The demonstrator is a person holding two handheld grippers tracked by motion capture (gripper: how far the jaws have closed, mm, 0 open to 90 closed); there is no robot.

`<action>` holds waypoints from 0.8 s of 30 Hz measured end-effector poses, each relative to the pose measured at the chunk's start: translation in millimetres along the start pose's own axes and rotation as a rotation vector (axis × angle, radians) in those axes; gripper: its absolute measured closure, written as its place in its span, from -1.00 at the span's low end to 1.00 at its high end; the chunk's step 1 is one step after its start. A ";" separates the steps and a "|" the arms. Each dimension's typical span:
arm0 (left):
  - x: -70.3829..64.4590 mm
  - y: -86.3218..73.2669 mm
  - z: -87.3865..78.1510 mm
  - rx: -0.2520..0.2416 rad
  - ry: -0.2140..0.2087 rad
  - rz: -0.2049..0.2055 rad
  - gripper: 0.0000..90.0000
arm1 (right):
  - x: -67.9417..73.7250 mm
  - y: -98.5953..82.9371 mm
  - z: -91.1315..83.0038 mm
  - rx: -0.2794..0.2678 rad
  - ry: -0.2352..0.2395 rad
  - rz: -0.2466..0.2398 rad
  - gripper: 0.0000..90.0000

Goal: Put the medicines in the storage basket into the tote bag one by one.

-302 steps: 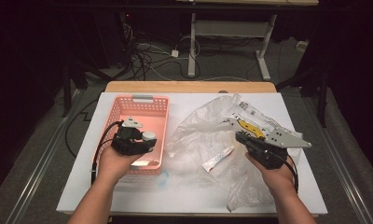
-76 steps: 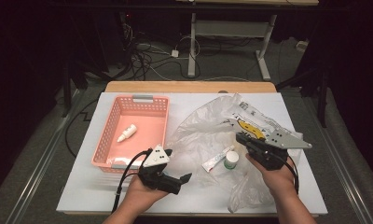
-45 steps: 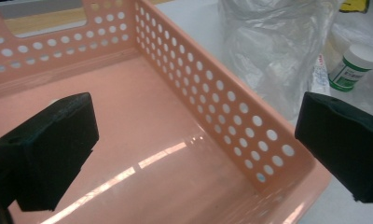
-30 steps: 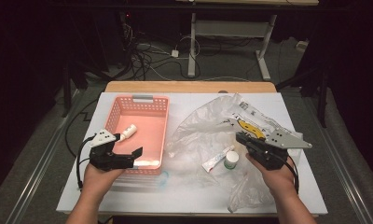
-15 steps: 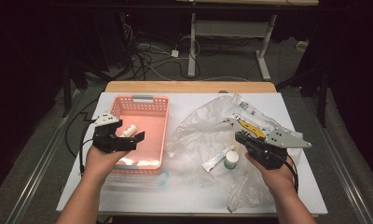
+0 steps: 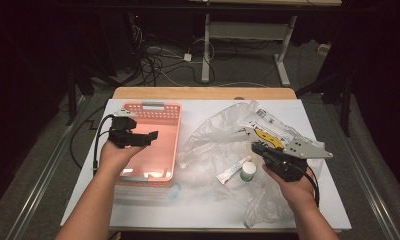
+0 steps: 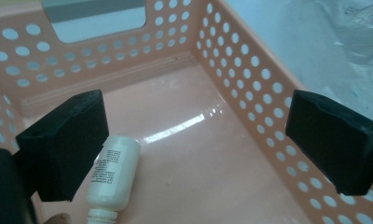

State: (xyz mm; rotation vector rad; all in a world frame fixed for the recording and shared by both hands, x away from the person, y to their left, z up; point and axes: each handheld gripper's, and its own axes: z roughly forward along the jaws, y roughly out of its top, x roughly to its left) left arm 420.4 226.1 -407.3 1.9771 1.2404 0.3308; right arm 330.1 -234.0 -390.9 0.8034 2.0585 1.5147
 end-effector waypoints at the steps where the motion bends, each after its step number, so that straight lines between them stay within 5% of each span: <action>1: 1.3 0.3 2.5 0.011 0.004 -0.004 -0.85 | -0.1 -0.1 0.1 -0.001 0.001 -0.002 1.00; 10: 8.9 5.2 30.1 0.125 0.029 -0.026 -0.83 | 0.5 -0.3 0.6 0.000 0.004 -0.001 1.00; 24: 18.7 4.8 50.3 0.252 0.081 -0.066 -0.72 | 1.6 -0.9 1.4 0.006 0.005 -0.006 1.00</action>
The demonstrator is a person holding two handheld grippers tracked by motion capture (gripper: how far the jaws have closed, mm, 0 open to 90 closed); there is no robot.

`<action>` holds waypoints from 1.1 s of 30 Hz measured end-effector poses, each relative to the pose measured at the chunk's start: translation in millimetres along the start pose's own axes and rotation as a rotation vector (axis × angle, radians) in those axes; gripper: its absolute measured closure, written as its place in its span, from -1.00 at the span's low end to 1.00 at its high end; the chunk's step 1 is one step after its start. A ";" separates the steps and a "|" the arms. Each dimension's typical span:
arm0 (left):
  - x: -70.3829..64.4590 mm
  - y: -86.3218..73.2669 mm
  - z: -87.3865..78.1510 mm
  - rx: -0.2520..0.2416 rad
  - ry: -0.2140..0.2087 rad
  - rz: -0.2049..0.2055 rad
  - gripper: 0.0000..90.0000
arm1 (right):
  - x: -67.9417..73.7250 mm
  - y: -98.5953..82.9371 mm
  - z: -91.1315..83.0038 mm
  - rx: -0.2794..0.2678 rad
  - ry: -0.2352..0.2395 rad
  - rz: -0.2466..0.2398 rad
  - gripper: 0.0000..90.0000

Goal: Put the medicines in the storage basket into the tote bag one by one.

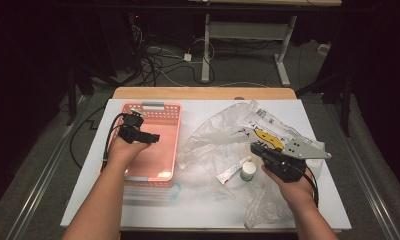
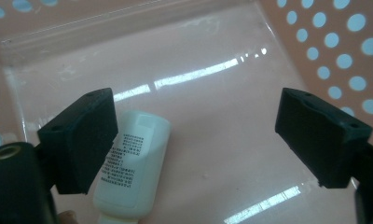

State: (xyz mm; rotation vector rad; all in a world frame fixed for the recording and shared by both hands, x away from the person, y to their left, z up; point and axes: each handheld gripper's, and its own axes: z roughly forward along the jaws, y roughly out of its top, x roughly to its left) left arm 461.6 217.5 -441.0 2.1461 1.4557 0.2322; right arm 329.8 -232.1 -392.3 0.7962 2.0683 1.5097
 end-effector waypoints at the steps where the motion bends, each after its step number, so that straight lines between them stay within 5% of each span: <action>1: 0.0 0.0 0.0 0.002 0.005 0.001 -0.69 | -0.3 -0.1 0.0 -0.001 -0.001 0.000 1.00; 12: 1.1 -2.1 8.5 0.111 0.011 -0.009 -0.46 | -0.3 -0.2 0.2 0.000 0.000 -0.003 1.00; 25: -8.6 -7.4 11.8 0.217 0.016 0.090 0.13 | 0.0 0.1 -0.8 0.000 -0.001 0.001 1.00; 33: -10.8 -9.0 12.0 0.230 0.004 0.106 0.27 | 0.0 0.7 -1.0 -0.004 -0.003 -0.002 1.00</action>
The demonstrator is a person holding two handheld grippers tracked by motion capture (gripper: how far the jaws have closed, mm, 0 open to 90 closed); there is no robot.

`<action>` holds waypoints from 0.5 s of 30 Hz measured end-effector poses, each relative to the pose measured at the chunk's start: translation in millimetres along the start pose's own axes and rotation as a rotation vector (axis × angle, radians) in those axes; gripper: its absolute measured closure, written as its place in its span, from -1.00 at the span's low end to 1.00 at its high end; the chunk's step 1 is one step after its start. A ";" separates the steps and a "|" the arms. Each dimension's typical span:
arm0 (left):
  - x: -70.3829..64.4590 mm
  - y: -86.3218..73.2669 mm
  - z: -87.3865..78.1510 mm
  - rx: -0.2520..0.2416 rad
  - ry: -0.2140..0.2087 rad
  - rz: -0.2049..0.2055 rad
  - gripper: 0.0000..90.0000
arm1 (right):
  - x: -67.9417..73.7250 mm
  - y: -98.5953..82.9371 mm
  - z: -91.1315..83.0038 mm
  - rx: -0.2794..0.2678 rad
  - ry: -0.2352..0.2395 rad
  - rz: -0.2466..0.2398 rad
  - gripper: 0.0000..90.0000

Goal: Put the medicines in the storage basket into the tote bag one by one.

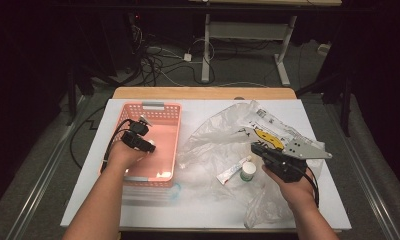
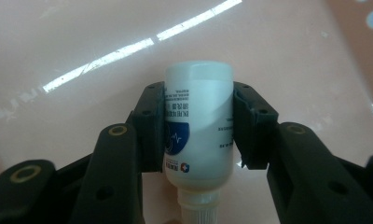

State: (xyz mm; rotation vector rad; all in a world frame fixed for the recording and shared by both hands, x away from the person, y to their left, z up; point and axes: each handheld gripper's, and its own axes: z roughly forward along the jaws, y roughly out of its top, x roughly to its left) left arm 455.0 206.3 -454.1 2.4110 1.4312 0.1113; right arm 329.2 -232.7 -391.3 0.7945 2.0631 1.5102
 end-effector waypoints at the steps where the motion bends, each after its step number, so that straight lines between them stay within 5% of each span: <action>1: -0.7 0.2 0.2 0.000 0.000 0.001 0.28 | 0.0 0.0 0.0 0.000 0.000 0.000 1.00; 9: -5.0 1.1 -1.1 -0.014 -0.001 0.014 0.29 | -1.0 0.2 -1.0 -0.005 0.002 0.002 1.00; 15: -13.1 1.3 -10.3 -0.080 -0.017 0.034 0.29 | -1.1 0.1 -0.8 -0.003 0.000 0.002 1.00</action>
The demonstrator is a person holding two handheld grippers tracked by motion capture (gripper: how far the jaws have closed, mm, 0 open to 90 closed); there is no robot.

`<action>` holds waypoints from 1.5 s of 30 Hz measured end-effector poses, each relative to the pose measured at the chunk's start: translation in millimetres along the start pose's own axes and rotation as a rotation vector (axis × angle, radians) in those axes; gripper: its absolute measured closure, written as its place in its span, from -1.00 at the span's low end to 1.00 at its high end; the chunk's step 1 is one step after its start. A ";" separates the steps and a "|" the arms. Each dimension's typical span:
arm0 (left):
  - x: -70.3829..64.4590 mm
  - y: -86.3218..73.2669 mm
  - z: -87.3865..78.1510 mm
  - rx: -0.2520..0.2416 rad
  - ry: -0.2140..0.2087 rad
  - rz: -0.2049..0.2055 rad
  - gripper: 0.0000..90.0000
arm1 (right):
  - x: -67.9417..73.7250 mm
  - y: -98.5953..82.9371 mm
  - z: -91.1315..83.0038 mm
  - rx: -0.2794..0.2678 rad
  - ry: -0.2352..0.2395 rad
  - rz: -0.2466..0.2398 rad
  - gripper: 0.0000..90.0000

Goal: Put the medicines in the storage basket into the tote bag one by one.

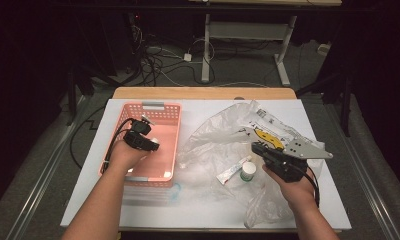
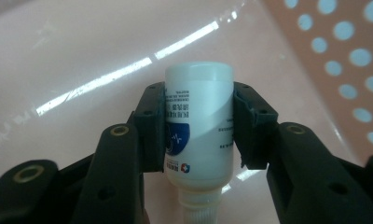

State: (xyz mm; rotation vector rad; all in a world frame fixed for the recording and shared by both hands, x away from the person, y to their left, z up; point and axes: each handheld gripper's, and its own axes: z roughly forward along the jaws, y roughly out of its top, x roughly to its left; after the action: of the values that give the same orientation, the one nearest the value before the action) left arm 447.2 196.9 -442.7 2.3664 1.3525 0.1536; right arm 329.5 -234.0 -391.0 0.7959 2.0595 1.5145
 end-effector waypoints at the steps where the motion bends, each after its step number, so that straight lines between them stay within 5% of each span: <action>1: -1.6 -0.2 -1.5 -0.014 0.000 0.003 0.29 | 0.0 0.1 0.0 0.002 -0.001 0.000 1.00; 18: -28.7 -16.5 -39.2 -0.275 -0.061 0.052 0.29 | 0.3 0.7 -1.2 -0.003 -0.004 0.001 1.00; 26: -38.6 -31.7 -53.4 -0.383 -0.056 0.051 0.29 | 1.5 0.6 -0.6 0.001 -0.002 0.001 1.00; 34: -46.7 -48.7 -59.7 -0.462 -0.051 0.056 0.29 | 2.1 0.5 -0.2 0.000 0.000 -0.001 1.00; 45: -65.4 -58.9 -73.1 -0.547 -0.103 0.079 0.29 | 2.5 0.5 0.1 0.000 0.001 -0.006 1.00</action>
State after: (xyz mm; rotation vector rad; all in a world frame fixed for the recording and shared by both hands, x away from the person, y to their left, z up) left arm 344.5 189.3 -392.9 1.9350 1.0084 0.3681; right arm 327.8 -232.1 -390.6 0.7878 2.0613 1.5118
